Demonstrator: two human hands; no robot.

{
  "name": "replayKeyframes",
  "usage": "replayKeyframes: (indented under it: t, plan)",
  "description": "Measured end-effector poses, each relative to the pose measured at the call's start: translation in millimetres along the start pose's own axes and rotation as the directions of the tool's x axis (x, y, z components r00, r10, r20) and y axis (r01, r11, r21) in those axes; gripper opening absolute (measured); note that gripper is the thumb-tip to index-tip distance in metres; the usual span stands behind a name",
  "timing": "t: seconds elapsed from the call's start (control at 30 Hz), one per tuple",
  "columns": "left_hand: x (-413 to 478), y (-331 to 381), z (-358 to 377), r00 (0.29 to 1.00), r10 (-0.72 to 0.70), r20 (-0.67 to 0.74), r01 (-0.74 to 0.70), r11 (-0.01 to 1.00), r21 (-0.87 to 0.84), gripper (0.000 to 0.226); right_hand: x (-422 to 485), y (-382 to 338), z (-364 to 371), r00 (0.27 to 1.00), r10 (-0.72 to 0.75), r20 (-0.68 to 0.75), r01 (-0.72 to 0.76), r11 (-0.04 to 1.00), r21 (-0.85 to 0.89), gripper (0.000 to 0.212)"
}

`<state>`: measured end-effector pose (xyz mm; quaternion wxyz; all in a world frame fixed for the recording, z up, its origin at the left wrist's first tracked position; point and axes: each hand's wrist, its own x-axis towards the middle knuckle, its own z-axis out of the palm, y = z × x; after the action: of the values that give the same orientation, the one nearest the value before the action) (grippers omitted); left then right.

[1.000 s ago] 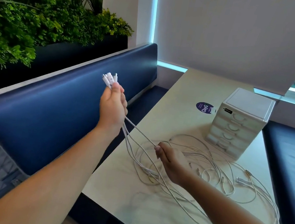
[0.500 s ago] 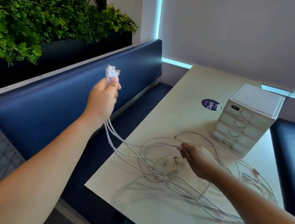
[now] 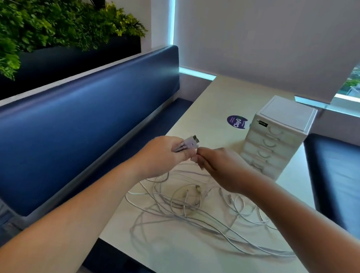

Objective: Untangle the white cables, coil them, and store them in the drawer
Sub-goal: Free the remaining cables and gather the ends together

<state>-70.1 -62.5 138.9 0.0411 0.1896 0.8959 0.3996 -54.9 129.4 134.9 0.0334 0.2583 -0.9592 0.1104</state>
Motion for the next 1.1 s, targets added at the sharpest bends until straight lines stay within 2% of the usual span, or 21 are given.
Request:
replayKeyframes:
  t: [0.23,0.3,0.43,0.57,0.67,0.87,0.97,1.1]
  plan:
    - [5.6,5.3,-30.1,0.974,0.071,-0.215,-0.063,0.997,0.042,0.031,-15.7,41.2,-5.1,0.988,0.135,-0.076,-0.126,0.985,0.115,0.031]
    - [8.6,2.0,-44.5,0.947,0.048,-0.319,-0.040,0.999,0.031,0.027,-22.3,59.5,-5.5,0.978,0.179,-0.111,-0.167,0.980,0.106,0.033]
    - [7.3,-15.0,-68.3,0.879,-0.023,-0.477,0.045,0.998,0.035,0.038,-44.9,90.2,-0.6,0.961,0.254,-0.105,-0.244,0.964,0.104,0.031]
    - [3.1,-31.2,-80.8,0.808,-0.121,-0.577,0.073,0.992,-0.105,0.028,-64.3,110.6,11.9,0.947,0.310,-0.083,-0.303,0.949,0.091,0.031]
    - [-0.6,-37.2,-77.6,0.806,-0.155,-0.572,0.089,0.986,-0.142,0.029,-71.6,121.2,17.9,0.937,0.337,-0.095,-0.326,0.938,0.116,0.034]
    - [-4.3,-43.4,-66.1,0.877,-0.193,-0.440,0.109,0.972,-0.210,0.027,-67.8,128.0,15.7,0.910,0.375,-0.177,-0.332,0.915,0.232,0.037]
    - [-3.8,-44.7,-64.4,0.852,-0.184,-0.490,0.112,0.979,-0.173,0.029,-59.6,129.7,6.1,0.910,0.377,-0.173,-0.309,0.893,0.327,0.040]
    - [-3.3,-30.8,-59.1,0.802,-0.117,-0.585,0.060,0.991,-0.116,0.015,-48.7,122.6,-6.9,0.938,0.336,-0.080,-0.280,0.875,0.394,0.045]
